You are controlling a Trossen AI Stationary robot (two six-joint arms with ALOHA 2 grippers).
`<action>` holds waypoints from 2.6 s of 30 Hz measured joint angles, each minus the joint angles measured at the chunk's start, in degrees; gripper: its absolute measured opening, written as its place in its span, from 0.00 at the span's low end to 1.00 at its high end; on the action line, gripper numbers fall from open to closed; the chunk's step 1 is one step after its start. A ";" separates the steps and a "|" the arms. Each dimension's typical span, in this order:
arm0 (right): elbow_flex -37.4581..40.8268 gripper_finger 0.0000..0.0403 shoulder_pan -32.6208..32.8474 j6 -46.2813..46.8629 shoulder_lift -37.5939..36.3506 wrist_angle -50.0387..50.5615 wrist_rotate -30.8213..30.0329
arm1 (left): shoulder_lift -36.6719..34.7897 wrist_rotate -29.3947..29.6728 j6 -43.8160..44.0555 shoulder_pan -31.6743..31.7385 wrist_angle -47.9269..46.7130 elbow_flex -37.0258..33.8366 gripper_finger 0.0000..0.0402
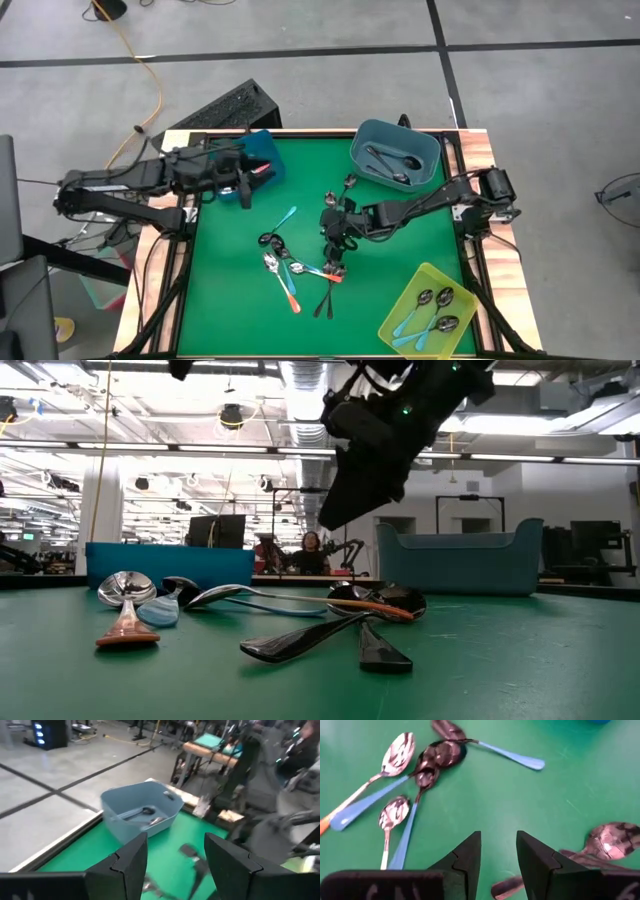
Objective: Sort silverware by color (type)
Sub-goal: Put the orange spoon into the dark blue bin
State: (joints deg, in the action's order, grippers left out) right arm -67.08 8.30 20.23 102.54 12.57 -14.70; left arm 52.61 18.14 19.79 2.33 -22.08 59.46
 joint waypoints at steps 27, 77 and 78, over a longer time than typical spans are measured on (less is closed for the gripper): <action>0.69 0.34 5.67 1.17 -0.02 -12.84 4.31 | 8.88 -7.66 11.59 -3.99 27.21 0.00 0.45; 0.62 0.35 12.51 6.44 -0.02 -10.71 -7.72 | 8.56 5.38 3.35 -31.41 17.98 0.00 0.45; 0.62 0.35 12.45 5.92 -0.03 -10.97 -7.72 | 8.56 6.04 3.37 -31.41 17.98 0.00 0.45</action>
State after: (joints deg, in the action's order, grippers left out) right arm -66.46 20.75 26.15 102.51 1.61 -22.41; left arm 61.17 24.18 23.16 -29.08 -4.10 59.46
